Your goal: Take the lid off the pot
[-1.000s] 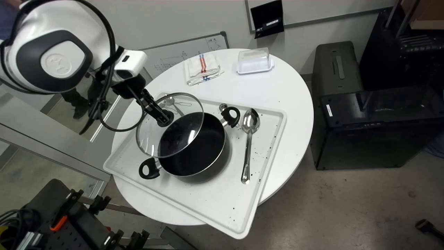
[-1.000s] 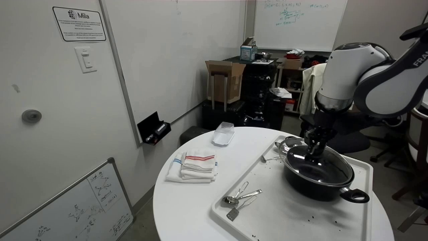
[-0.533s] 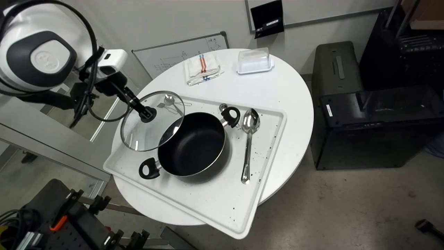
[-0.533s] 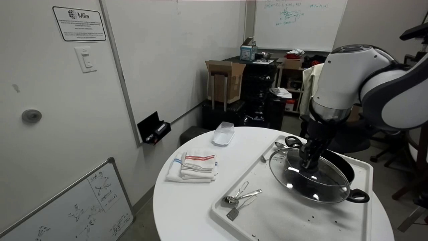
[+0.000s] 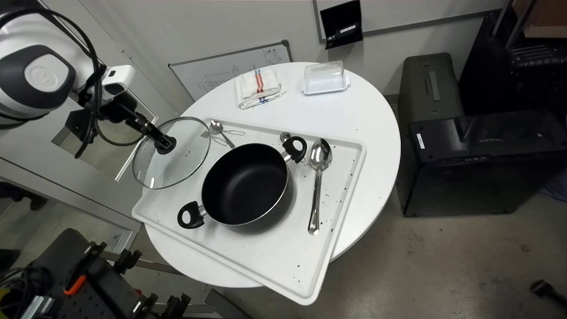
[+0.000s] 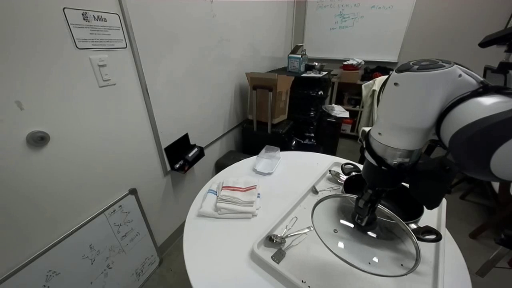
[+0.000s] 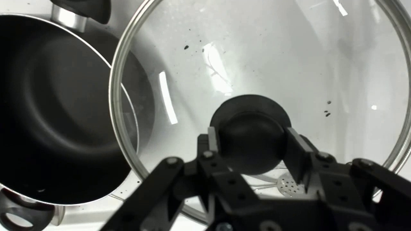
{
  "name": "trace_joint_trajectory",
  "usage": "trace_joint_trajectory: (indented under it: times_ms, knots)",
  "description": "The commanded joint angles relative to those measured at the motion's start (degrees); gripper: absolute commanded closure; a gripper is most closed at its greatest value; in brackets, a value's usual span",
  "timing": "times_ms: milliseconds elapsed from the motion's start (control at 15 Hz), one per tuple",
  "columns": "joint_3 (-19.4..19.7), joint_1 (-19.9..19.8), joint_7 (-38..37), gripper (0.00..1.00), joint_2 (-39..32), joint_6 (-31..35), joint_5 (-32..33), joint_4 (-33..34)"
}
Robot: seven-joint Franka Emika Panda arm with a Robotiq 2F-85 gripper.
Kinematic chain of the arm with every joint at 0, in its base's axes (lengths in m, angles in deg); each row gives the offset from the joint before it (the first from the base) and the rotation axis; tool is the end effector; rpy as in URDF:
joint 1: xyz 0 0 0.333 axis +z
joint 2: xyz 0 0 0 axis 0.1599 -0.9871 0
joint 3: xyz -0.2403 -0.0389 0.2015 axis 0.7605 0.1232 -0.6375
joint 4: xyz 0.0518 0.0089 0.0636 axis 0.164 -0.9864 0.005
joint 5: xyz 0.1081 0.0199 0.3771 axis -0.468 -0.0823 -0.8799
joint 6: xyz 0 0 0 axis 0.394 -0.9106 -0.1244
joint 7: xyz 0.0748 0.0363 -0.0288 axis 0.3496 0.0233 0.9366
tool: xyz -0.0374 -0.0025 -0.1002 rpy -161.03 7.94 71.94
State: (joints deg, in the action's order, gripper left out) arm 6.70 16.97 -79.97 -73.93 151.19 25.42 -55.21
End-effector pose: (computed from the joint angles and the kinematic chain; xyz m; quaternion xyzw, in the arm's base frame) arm 0.4841 0.1798 0.1633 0.9977 -0.0400 0.0385 0.0396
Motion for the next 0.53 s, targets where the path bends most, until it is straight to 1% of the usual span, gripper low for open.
trace_joint_trajectory:
  times_ms: [0, 467]
  knots:
    - [-0.7, 1.6, -1.2, 0.76, -1.4, -1.3, 1.7, 2.6]
    - [-0.1, 4.1, -1.0, 0.76, -7.5, 1.0, 1.7, 5.8]
